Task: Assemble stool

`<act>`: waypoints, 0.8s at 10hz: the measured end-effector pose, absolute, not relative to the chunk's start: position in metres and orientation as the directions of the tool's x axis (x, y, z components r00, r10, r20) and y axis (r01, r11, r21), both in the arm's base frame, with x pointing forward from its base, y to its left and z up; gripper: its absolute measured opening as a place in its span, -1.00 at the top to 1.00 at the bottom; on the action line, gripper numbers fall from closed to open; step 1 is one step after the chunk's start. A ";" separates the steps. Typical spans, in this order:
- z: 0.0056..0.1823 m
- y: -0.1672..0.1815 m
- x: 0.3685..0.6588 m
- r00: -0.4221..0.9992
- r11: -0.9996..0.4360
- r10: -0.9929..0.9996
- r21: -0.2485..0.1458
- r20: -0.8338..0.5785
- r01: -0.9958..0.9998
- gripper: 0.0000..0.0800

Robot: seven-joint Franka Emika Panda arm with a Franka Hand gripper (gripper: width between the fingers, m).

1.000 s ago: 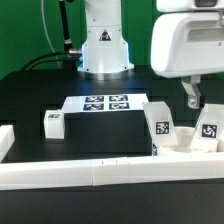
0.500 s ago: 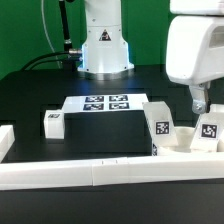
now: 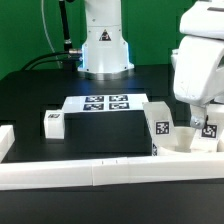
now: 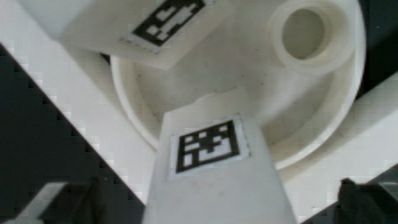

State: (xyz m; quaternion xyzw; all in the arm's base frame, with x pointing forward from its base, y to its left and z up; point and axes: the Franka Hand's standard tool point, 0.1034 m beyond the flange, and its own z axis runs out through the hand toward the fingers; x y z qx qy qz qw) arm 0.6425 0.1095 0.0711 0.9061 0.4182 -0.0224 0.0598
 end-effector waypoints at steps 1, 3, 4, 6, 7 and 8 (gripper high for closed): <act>0.071 0.109 0.642 0.661 -0.655 0.745 0.091 -0.090 0.750 -0.59; 0.071 0.109 0.642 0.783 -0.776 0.618 0.105 -0.072 0.622 0.15; 0.071 0.109 0.643 0.820 -0.813 0.568 0.109 -0.065 0.572 0.15; 0.071 0.108 0.643 0.917 -0.910 0.396 0.119 -0.041 0.398 0.15; 0.071 0.103 0.649 0.948 -0.941 0.318 0.128 0.016 0.314 0.15; 0.071 0.099 0.649 0.993 -0.989 0.109 0.107 0.053 0.103 0.15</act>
Offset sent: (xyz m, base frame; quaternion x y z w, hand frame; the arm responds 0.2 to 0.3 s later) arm 0.0000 0.0000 0.0000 0.0000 0.0000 0.1938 0.9810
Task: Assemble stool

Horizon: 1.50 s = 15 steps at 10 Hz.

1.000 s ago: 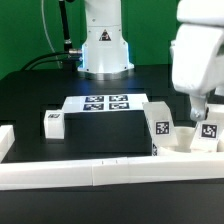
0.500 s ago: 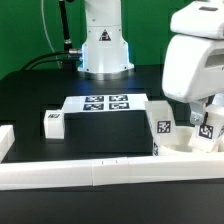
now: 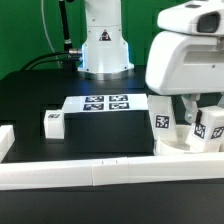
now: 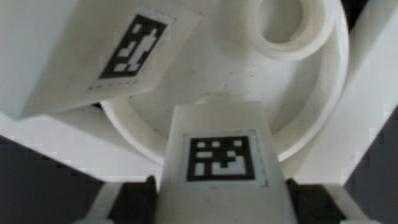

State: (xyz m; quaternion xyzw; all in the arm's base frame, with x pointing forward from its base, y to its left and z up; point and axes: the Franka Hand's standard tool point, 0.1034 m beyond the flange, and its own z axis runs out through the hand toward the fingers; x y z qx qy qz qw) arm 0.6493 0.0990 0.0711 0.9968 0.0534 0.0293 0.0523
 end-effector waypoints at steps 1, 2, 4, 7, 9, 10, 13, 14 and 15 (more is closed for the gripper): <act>0.070 0.094 0.648 0.991 -0.990 -0.117 0.073 0.063 -0.121 0.15; 0.070 0.087 0.647 0.949 -0.948 -0.310 0.051 0.059 -0.313 0.15; 0.073 0.082 0.649 0.890 -0.890 -0.451 0.042 0.069 -0.455 0.15; 0.071 0.076 0.646 0.780 -0.779 -0.622 0.039 0.073 -0.625 0.15; 0.070 0.069 0.642 0.593 -0.594 -0.800 0.020 0.096 -0.805 0.15; 0.069 0.065 0.639 0.495 -0.498 -0.862 0.004 0.105 -0.867 0.15; 0.068 0.062 0.633 0.342 -0.346 -0.934 -0.025 0.103 -0.938 0.15; 0.067 0.061 0.633 0.349 -0.353 -0.932 -0.024 0.103 -0.935 0.15; 0.067 0.062 0.633 0.349 -0.353 -0.931 -0.023 0.103 -0.935 -0.05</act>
Offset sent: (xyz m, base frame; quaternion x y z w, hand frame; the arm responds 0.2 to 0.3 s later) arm 0.0170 -0.0053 0.0231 0.0233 0.0466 0.1934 0.9797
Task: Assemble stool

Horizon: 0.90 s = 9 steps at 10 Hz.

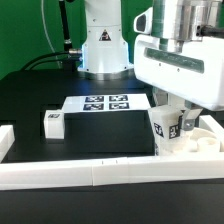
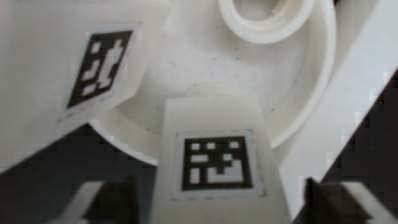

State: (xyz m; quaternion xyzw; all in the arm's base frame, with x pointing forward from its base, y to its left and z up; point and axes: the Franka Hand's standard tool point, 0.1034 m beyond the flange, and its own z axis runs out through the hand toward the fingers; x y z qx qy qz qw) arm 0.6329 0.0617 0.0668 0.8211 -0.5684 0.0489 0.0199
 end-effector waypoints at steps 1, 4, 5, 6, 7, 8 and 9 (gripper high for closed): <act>0.066 0.062 0.633 0.349 -0.353 -0.931 -0.022 0.103 -0.935 -0.46; 0.099 0.053 0.636 0.412 -0.417 -0.908 -0.074 0.076 -0.906 -0.61; 0.109 0.046 0.637 0.419 -0.425 -0.905 -0.087 0.074 -0.901 -0.61; 0.106 0.048 0.636 0.420 -0.426 -0.904 -0.081 0.073 -0.901 -0.62; 0.104 0.049 0.636 0.424 -0.429 -0.903 -0.079 0.073 -0.900 -0.62; 0.104 0.049 0.636 0.424 -0.429 -0.903 -0.079 0.073 -0.900 -0.62; 0.104 0.049 0.635 0.424 -0.430 -0.902 -0.078 0.073 -0.900 -0.62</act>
Offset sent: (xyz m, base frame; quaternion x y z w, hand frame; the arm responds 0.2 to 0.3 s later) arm -0.0130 -0.0178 0.0612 0.0629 -0.0522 -0.0368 0.9960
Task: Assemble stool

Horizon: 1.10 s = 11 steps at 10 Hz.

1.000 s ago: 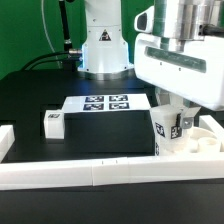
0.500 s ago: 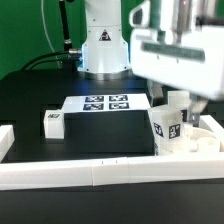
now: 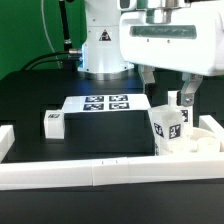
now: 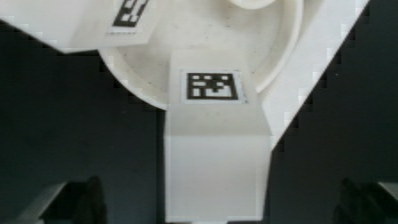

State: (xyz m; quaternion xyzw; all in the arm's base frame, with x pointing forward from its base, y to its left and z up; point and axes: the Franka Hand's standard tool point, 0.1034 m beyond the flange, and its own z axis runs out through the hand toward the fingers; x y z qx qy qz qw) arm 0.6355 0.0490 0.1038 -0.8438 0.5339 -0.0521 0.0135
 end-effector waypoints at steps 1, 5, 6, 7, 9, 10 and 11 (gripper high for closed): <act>0.104 0.049 0.635 0.425 -0.430 -0.902 -0.078 0.073 -0.900 -0.62; 0.102 0.025 0.623 0.538 -0.544 -0.839 -0.081 0.080 -0.835 -0.62; 0.100 0.014 0.619 0.568 -0.573 -0.820 -0.074 0.076 -0.817 -0.62; 0.100 0.003 0.617 0.625 -0.629 -0.777 -0.066 0.078 -0.774 -0.62; 0.099 -0.002 0.619 0.723 -0.728 -0.685 -0.056 0.095 -0.683 -0.62; 0.098 -0.002 0.619 0.766 -0.772 -0.635 -0.049 0.098 -0.634 -0.62; 0.098 -0.004 0.619 0.816 -0.822 -0.569 -0.040 0.102 -0.569 -0.62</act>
Offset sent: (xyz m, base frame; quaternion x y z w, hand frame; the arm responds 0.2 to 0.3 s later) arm -0.0255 -0.0281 0.0011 0.0412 -0.0295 -0.0586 0.9970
